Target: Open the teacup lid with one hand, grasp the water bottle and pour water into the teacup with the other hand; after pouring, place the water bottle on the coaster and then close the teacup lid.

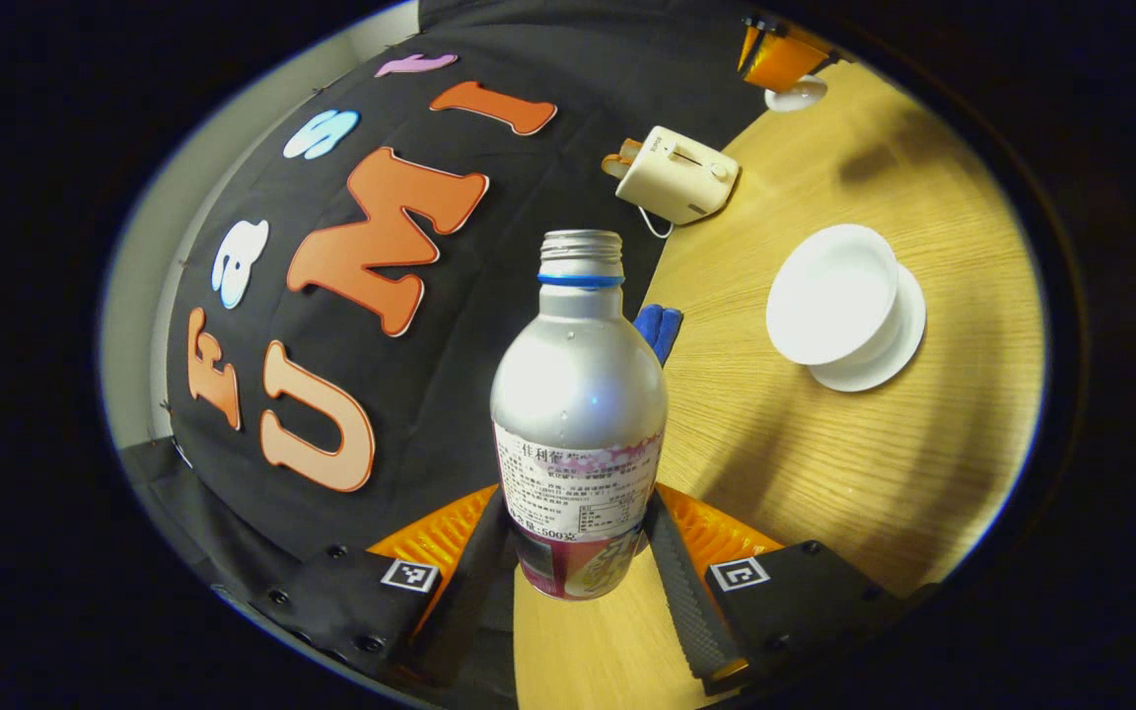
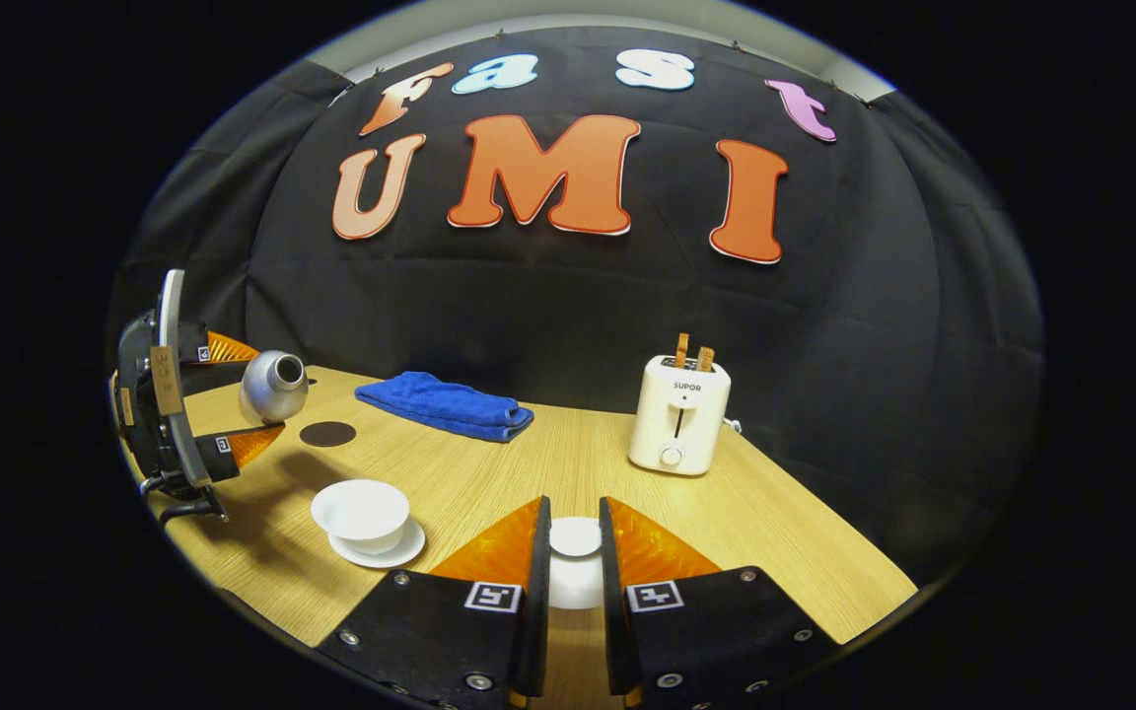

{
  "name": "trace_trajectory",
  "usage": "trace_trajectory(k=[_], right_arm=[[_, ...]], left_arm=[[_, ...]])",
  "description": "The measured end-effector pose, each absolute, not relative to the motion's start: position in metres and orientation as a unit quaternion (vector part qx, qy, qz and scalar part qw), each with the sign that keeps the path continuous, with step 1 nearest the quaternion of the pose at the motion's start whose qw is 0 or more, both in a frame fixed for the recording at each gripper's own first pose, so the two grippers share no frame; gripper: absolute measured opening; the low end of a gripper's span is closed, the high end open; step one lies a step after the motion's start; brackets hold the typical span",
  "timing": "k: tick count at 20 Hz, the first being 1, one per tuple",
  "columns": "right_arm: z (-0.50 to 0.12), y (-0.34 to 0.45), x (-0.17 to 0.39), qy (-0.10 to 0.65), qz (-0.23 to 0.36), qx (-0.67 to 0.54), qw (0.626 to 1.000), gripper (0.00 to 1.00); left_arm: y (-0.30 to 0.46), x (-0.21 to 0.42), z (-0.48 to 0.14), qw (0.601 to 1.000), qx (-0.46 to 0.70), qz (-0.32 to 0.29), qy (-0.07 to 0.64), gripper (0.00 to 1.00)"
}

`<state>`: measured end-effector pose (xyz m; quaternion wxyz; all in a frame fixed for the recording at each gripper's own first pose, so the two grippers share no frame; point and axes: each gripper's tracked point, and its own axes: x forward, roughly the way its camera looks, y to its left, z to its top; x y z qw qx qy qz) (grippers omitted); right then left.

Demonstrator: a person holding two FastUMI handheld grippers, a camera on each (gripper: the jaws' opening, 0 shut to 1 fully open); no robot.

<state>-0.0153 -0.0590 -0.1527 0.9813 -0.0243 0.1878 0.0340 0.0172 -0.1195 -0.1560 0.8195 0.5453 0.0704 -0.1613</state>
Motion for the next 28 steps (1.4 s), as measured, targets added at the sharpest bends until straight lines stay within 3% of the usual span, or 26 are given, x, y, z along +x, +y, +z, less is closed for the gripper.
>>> trace_trajectory(k=[2,3,7,8,9,10,21,22,26,27,28], right_arm=[[-0.153,-0.061,-0.017,0.188,0.033,-0.023,0.981,0.21],[-0.153,-0.06,-0.018,0.189,0.034,-0.022,0.981,0.25],[-0.156,-0.058,-0.021,0.19,0.038,-0.028,0.981,0.25],[-0.156,-0.058,-0.021,0.19,0.038,-0.029,0.981,0.2],[-0.156,-0.057,-0.022,0.189,0.039,-0.028,0.981,0.25],[-0.156,-0.058,-0.022,0.189,0.038,-0.027,0.981,0.24],[-0.158,-0.058,-0.025,0.188,0.041,-0.026,0.981,0.25],[-0.159,-0.059,-0.025,0.189,0.041,-0.025,0.981,0.25],[-0.163,-0.055,-0.026,0.193,0.046,-0.029,0.98,0.25],[-0.163,-0.055,-0.026,0.194,0.047,-0.032,0.979,0.21],[-0.163,-0.055,-0.026,0.193,0.048,-0.033,0.979,0.2]], left_arm=[[-0.12,0.017,-0.153,0.804,0.569,-0.163,0.059,0.84],[-0.121,0.018,-0.15,0.797,0.578,-0.166,0.055,0.84],[-0.123,0.022,-0.142,0.77,0.613,-0.174,0.04,0.85],[-0.125,0.024,-0.141,0.763,0.62,-0.176,0.037,0.85],[-0.127,0.025,-0.14,0.757,0.628,-0.178,0.034,0.89],[-0.129,0.027,-0.138,0.75,0.636,-0.177,0.03,0.84],[-0.137,0.036,-0.136,0.67,0.719,-0.186,0.008,0.85],[-0.138,0.037,-0.137,0.663,0.725,-0.189,0.009,0.81],[-0.137,0.038,-0.145,0.638,0.744,-0.197,0.018,0.85],[-0.138,0.039,-0.147,0.629,0.752,-0.198,0.017,0.89],[-0.137,0.04,-0.148,0.621,0.758,-0.2,0.018,0.85]])
